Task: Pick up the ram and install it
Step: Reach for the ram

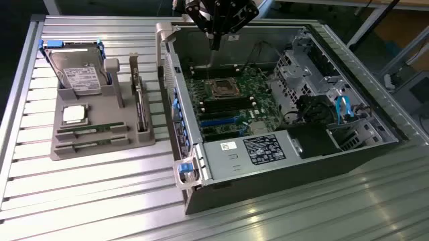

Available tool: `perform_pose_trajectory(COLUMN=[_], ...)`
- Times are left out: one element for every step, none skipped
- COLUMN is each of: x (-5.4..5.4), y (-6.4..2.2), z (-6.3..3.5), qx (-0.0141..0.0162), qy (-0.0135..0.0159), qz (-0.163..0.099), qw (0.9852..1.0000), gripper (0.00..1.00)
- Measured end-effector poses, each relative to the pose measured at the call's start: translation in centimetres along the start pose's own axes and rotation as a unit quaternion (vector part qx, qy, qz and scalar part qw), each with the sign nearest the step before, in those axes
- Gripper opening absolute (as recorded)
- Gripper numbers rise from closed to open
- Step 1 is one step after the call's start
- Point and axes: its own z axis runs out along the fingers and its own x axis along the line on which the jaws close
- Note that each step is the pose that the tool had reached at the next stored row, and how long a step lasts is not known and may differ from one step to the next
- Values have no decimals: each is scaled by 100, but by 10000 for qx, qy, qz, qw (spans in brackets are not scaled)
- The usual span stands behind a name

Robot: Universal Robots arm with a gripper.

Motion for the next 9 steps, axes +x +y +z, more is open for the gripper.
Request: perform_pose_trajectory(x=[0,0,0,0,0,0,0,0,0], y=[0,0,0,0,0,0,0,0,0], z=[0,0,0,0,0,0,0,0,0], qx=[0,0,0,0,0,0,0,0,0], qy=[0,0,0,0,0,0,0,0,0], qz=[0,0,0,0,0,0,0,0,0], qw=[10000,10000,10000,10000,10000,10000,10000,10000,10000], gripper=[10,10,10,10,10,10,10,10,10])
